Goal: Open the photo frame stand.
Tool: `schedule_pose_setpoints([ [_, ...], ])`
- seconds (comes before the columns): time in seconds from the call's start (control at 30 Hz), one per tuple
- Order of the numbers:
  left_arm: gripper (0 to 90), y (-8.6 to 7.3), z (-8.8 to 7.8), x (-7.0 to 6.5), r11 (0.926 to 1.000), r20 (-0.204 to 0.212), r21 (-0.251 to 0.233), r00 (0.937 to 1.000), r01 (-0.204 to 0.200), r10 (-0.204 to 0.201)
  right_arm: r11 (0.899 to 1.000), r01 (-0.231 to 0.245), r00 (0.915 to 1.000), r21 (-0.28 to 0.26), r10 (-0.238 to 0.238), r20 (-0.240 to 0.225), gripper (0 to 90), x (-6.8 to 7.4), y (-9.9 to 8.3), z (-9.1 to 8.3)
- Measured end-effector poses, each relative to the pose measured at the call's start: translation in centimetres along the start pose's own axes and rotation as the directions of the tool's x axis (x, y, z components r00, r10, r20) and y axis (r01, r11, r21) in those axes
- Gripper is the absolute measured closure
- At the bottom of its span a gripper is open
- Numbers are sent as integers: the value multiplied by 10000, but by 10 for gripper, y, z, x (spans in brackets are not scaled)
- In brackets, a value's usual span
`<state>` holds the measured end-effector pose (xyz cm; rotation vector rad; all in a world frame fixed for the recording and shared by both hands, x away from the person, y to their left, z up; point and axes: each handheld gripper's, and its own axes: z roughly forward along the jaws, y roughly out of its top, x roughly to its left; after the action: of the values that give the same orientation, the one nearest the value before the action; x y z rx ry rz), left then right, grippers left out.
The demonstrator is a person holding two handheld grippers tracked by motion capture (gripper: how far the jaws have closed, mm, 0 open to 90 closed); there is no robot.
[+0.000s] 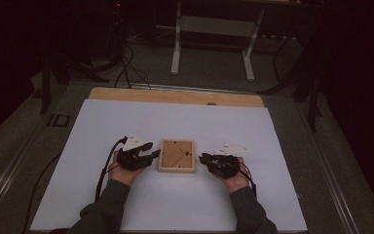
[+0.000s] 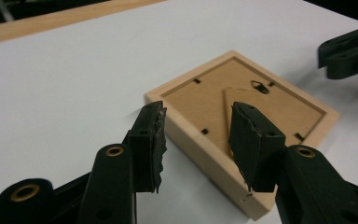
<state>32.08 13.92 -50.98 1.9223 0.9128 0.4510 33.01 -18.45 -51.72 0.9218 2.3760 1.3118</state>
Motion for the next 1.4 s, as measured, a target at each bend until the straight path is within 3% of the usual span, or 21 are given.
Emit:
schedule_pose_setpoints([
  [0.17,553,5,0,-7,9994,320,56,9989,-346,344,9998,181,9995,81,-179,-259,897,9,1,4],
  [0.53,550,8,6,-14,9985,990,307,9942,-463,431,9977,550,9968,385,-526,-607,900,21,2,11],
  [0.73,544,7,15,-19,9963,1369,714,9898,-485,384,9964,647,9959,550,-610,-667,900,23,1,14],
  [1.13,466,5,25,-24,9910,1373,1179,9894,-634,470,9963,660,9942,544,-610,-890,900,26,2,17],
  [1.4,477,5,33,-28,9831,1305,1663,9900,-758,543,9965,667,9931,507,-614,-997,900,26,1,18],
])
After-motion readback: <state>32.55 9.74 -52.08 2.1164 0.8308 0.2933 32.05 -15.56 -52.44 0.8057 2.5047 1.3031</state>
